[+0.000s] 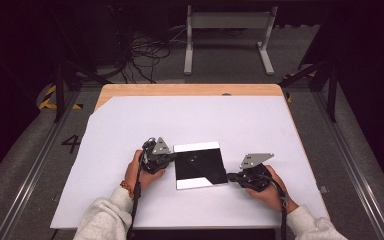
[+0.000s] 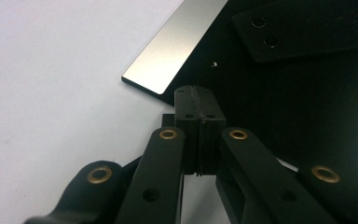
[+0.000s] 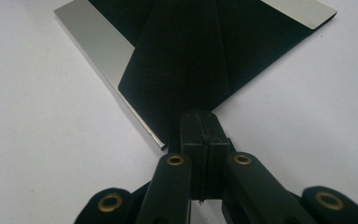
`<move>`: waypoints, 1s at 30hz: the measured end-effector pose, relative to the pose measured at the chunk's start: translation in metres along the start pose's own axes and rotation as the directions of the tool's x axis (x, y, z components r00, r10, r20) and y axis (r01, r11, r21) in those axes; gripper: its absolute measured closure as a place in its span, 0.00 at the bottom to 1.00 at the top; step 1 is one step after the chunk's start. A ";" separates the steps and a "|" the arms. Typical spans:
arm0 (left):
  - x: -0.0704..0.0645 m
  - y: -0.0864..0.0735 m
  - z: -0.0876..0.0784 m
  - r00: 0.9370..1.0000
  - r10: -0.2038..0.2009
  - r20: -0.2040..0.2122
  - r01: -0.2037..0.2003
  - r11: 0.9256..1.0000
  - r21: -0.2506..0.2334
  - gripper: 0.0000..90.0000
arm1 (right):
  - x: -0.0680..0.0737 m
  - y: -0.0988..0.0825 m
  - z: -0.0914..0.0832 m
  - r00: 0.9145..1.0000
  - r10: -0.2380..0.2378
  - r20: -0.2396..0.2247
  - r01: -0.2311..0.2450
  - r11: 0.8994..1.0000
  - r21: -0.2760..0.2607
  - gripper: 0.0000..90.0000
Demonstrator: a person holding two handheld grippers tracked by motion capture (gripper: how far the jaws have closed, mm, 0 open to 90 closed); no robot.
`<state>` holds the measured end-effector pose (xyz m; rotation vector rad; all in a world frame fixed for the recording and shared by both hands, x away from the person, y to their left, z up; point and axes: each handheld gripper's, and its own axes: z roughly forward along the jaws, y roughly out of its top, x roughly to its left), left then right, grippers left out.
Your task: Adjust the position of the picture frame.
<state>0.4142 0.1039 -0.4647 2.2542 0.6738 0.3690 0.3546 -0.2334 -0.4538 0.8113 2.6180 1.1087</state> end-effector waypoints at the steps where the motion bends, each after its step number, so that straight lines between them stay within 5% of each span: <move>1: 0.001 0.000 0.000 1.000 0.001 -0.003 -0.001 1.000 -0.001 1.00 | 0.000 0.000 0.000 1.000 0.000 0.000 0.000 1.000 -0.001 1.00; 10: -0.005 -0.003 -0.005 1.000 0.015 0.010 -0.015 1.000 0.012 0.98 | 0.002 -0.003 0.000 1.000 0.019 0.003 -0.019 1.000 -0.019 1.00; 15: -0.007 0.000 -0.002 0.999 0.042 -0.019 -0.042 0.999 0.013 0.99 | 0.001 -0.004 0.000 0.999 0.032 -0.027 -0.032 0.999 -0.020 1.00; 20: 0.001 0.001 0.001 1.000 0.012 -0.008 -0.012 1.000 -0.003 1.00 | -0.004 -0.005 0.000 0.996 0.054 -0.077 -0.056 0.998 -0.024 1.00; 30: 0.006 0.007 0.009 1.000 0.003 -0.004 -0.003 1.000 -0.008 1.00 | 0.005 -0.003 0.000 0.998 0.006 -0.066 -0.007 1.000 -0.013 1.00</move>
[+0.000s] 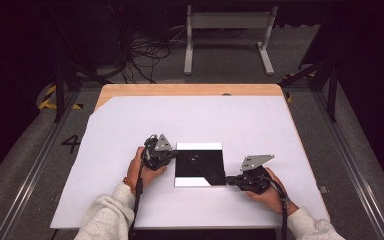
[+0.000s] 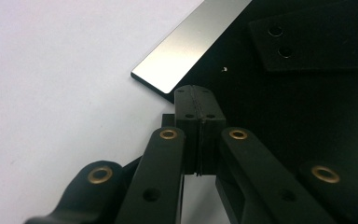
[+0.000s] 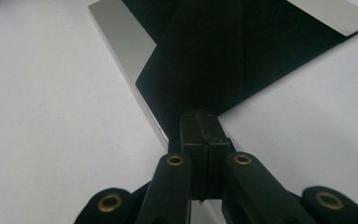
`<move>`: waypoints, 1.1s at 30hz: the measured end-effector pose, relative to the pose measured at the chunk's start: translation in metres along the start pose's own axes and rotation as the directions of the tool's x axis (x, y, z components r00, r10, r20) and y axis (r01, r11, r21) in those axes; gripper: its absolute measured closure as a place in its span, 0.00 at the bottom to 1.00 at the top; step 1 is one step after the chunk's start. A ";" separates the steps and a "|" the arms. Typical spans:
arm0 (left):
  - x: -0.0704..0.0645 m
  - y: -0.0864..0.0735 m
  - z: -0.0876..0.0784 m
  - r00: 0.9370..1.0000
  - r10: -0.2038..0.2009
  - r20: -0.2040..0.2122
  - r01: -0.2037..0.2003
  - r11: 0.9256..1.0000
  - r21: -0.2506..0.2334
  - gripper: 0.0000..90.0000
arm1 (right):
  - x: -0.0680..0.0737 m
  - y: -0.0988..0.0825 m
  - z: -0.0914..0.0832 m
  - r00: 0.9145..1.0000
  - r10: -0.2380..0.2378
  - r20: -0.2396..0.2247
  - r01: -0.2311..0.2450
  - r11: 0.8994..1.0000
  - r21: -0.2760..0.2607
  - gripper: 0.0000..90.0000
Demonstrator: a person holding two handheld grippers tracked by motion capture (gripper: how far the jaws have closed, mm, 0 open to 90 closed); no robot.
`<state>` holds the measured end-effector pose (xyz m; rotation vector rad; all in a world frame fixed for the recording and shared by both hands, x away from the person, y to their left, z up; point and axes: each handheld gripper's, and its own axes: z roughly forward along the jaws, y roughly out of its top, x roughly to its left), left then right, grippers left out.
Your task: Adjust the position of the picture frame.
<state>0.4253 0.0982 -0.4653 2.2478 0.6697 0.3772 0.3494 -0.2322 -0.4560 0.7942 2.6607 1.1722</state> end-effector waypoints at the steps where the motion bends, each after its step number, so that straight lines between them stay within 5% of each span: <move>1: 0.000 0.000 0.000 1.000 0.004 -0.003 -0.004 1.000 -0.002 1.00 | 0.001 0.000 0.000 1.000 -0.007 0.007 0.007 1.000 0.004 1.00; 9: -0.001 0.000 -0.001 1.000 -0.001 0.002 0.001 1.000 -0.002 0.99 | 0.005 0.002 0.000 0.999 -0.034 0.030 0.034 0.999 0.018 1.00; 21: -0.010 -0.009 -0.048 0.999 0.017 0.041 -0.014 0.997 -0.074 0.98 | 0.005 0.005 -0.004 0.999 -0.027 0.044 0.027 1.000 -0.001 0.96; 33: -0.026 -0.042 -0.087 0.997 0.032 0.067 -0.025 0.994 -0.106 0.92 | 0.016 0.010 -0.010 0.995 -0.069 0.066 0.069 0.998 0.014 0.96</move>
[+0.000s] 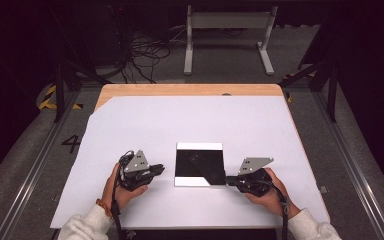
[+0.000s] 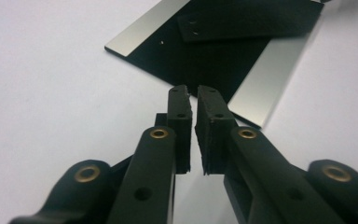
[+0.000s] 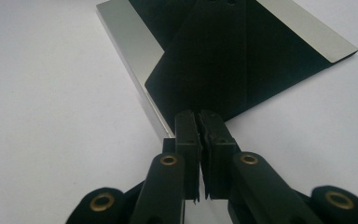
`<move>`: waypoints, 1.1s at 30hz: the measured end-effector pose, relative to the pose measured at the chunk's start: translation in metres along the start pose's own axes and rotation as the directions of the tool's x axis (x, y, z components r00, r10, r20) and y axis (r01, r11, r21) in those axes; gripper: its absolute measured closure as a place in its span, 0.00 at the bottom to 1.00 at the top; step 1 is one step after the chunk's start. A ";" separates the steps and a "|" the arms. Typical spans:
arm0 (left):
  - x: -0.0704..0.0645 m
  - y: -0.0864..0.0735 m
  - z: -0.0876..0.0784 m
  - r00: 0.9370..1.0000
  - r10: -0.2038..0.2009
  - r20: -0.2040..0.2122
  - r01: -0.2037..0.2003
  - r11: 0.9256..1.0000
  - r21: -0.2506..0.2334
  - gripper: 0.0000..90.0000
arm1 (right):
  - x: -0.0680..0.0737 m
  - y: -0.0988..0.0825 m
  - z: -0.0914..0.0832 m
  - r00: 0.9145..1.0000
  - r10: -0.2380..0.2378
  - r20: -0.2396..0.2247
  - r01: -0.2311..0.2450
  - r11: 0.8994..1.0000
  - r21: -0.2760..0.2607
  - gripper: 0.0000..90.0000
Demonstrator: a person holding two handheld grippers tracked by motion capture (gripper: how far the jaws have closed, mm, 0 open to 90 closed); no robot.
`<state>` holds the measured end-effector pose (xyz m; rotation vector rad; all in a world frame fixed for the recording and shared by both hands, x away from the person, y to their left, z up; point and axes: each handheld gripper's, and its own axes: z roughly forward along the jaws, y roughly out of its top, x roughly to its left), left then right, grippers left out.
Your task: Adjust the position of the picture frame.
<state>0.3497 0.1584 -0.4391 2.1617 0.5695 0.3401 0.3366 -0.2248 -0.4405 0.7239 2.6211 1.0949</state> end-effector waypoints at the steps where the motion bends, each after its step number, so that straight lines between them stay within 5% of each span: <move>1: 0.000 -0.001 -0.003 1.000 -0.003 0.002 0.003 1.000 -0.006 0.90 | 0.001 0.000 0.000 1.000 -0.004 -0.002 0.004 1.000 0.005 0.96; 12: -0.010 -0.022 -0.025 0.999 -0.016 -0.043 0.015 1.000 -0.010 0.68 | 0.007 0.000 -0.006 1.000 -0.018 0.010 0.018 0.998 0.062 0.94; 22: -0.029 -0.032 -0.020 0.999 -0.011 -0.040 0.013 0.999 0.033 0.52 | 0.011 0.002 -0.005 1.000 -0.027 -0.005 0.027 0.994 0.107 0.93; 33: -0.029 -0.032 -0.010 0.999 -0.017 -0.052 0.019 0.998 0.056 0.43 | 0.011 0.002 0.003 0.999 -0.041 0.002 0.040 0.987 0.154 0.92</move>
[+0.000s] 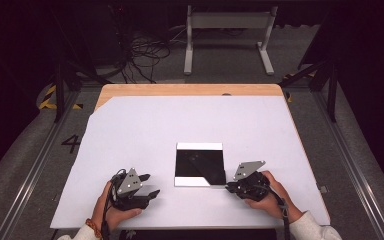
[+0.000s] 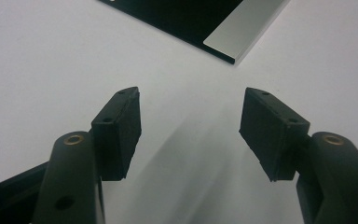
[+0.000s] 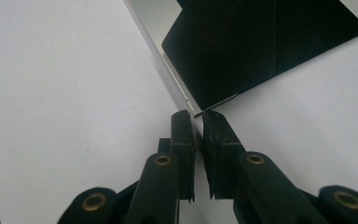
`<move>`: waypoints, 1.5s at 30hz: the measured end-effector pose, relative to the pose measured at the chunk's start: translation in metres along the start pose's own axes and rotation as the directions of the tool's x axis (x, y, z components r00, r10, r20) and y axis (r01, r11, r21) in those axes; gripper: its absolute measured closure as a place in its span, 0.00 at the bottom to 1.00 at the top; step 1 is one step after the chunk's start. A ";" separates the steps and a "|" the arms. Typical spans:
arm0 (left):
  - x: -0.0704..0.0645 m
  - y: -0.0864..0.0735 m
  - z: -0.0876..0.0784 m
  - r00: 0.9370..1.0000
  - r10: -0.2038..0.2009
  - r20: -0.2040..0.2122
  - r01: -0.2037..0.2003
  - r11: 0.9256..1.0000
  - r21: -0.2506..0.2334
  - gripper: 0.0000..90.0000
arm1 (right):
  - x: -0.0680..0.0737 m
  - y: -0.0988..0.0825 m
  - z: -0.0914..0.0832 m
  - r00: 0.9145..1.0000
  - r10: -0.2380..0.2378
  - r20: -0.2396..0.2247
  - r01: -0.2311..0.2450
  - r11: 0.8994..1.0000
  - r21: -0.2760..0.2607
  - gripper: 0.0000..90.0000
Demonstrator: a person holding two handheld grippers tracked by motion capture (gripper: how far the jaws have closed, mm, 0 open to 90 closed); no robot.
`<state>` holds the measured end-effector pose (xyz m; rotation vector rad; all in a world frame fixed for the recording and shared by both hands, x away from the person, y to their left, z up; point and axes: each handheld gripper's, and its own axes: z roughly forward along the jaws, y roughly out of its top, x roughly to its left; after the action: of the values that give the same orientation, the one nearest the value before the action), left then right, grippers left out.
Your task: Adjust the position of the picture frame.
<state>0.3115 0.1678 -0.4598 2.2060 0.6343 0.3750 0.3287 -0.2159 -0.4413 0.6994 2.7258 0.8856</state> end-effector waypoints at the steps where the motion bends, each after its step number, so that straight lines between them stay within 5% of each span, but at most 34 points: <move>1: 0.000 0.000 0.001 1.000 -0.001 0.001 0.001 1.000 0.002 0.43 | -0.001 0.000 0.000 1.000 0.006 -0.001 -0.006 1.000 -0.002 0.92; 35: 0.002 -0.001 0.003 1.000 -0.013 -0.002 0.013 1.000 0.013 0.38 | -0.005 0.003 -0.006 0.998 0.058 -0.012 -0.059 0.992 -0.112 0.90; 45: 0.001 -0.001 0.005 1.000 -0.012 0.007 0.011 1.000 0.021 0.37 | -0.004 0.007 -0.011 0.999 0.045 0.012 -0.043 0.988 -0.150 0.91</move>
<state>0.3147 0.1660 -0.4635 2.2214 0.6494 0.3561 0.3317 -0.2180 -0.4283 0.7355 2.6056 1.0772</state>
